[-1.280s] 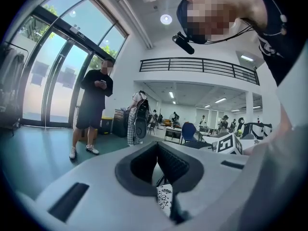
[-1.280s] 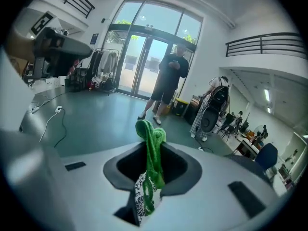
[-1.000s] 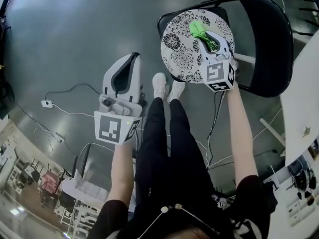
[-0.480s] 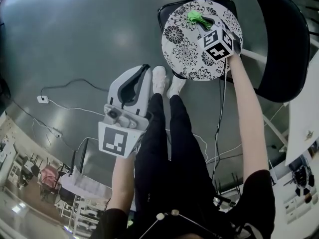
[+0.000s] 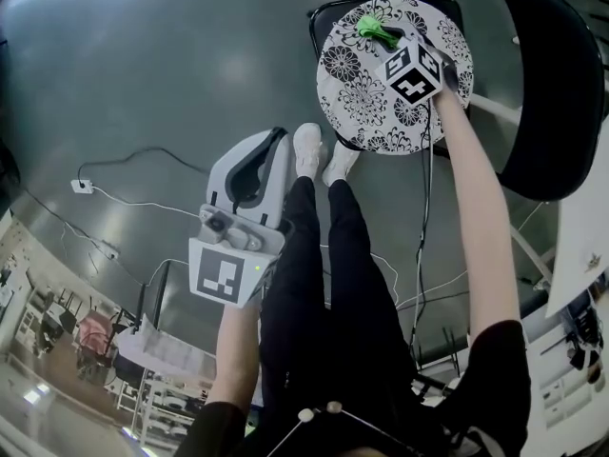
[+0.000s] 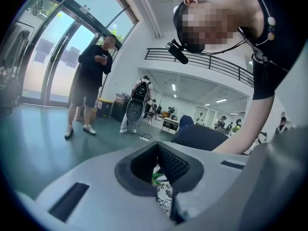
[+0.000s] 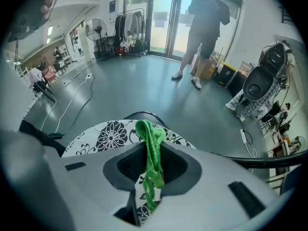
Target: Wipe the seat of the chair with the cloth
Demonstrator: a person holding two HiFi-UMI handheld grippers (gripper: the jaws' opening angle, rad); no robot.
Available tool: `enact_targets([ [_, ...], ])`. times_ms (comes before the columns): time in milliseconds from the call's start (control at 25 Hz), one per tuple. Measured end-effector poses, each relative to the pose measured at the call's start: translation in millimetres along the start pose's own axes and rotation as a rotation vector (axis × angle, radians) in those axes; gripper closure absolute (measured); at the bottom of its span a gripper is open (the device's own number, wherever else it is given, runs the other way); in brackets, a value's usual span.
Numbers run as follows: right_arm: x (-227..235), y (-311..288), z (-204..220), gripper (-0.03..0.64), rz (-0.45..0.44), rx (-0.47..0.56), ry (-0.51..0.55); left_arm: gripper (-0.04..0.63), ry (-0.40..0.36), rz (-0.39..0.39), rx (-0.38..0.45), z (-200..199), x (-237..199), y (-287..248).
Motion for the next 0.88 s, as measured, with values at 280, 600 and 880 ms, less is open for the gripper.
enact_targets([
  [280,-39,2,8,0.532,-0.093,-0.003,0.067,0.589,0.001,0.009,0.004,-1,3,-5],
  [600,-105,33,35,0.532,-0.211,0.003,0.066,0.589,0.008,0.024,0.019,-5,10,-14],
  [880,-177,72,70,0.532,-0.349,-0.03,0.028,0.589,0.014,0.031,0.023,-6,9,-18],
])
Point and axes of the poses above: the fingertips, and each gripper's own axes: y backward along the fingers, x to its right, z out of its underside, the point moved 6 cm from there along y, backward along the fingers, and after that the axes turned 12 degrees about z, right-handed, at the moved point
